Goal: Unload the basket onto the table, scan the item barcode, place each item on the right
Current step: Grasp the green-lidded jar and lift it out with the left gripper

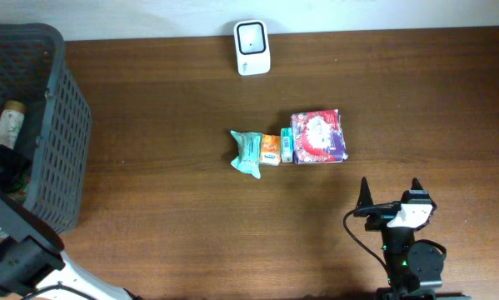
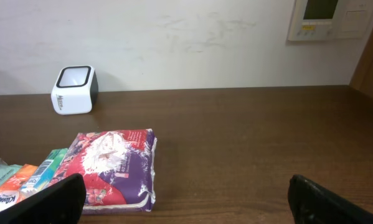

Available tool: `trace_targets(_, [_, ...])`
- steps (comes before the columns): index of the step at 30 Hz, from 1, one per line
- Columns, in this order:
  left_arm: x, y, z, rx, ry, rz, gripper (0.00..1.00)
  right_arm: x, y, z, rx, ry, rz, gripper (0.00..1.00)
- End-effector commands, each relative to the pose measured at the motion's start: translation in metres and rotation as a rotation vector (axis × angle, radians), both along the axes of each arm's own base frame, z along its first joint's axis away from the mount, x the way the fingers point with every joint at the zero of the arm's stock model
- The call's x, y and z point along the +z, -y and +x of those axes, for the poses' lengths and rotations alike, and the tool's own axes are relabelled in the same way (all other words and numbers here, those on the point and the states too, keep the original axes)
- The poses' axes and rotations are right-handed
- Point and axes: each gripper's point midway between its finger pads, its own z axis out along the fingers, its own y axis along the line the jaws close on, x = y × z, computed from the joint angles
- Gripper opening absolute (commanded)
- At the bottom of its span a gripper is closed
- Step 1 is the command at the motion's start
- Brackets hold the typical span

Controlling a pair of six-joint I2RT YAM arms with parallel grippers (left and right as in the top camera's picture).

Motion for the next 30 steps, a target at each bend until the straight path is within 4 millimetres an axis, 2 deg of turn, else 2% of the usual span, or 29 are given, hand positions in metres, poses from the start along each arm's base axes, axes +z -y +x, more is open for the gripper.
trace_targets(1, [0.01,0.0,-0.003,-0.002,0.013,0.005,0.52,-0.004,0.002,0.0,-0.008,-0.005,0.005,0.99])
trace_targets(5, [0.05,0.011,0.01,-0.037,0.149,-0.003,0.54,-0.004,0.002,0.0,-0.008,-0.005,0.005,0.98])
trace_targets(9, [0.122,0.04,0.031,-0.111,0.401,-0.037,0.56,-0.004,0.002,0.0,-0.008,-0.005,0.005,0.98])
trace_targets(12, [0.18,0.069,0.044,-0.178,0.617,-0.079,0.56,-0.004,0.002,0.0,-0.008,-0.005,0.005,0.98])
trace_targets(17, [0.247,0.117,0.061,-0.344,0.813,-0.065,0.58,-0.004,0.002,0.0,-0.008,-0.005,0.005,0.99])
trace_targets(21, [0.299,0.166,0.073,-0.49,0.929,-0.003,0.6,-0.004,0.002,0.0,-0.008,-0.005,0.005,0.99])
trace_targets(23, [0.329,0.204,0.075,-0.584,1.002,0.012,0.6,-0.004,0.002,0.0,-0.008,-0.005,0.005,0.99])
trace_targets(26, [0.369,0.249,0.072,-0.708,1.106,0.065,0.6,-0.004,0.002,0.0,-0.008,-0.005,0.005,0.99])
trace_targets(28, [0.383,0.274,0.069,-0.792,1.133,0.102,0.6,-0.004,0.002,0.0,-0.008,-0.005,0.005,0.98])
trace_targets(30, [0.383,0.311,0.069,-0.9,1.127,0.082,0.6,-0.004,0.002,0.0,-0.008,-0.005,0.005,0.99])
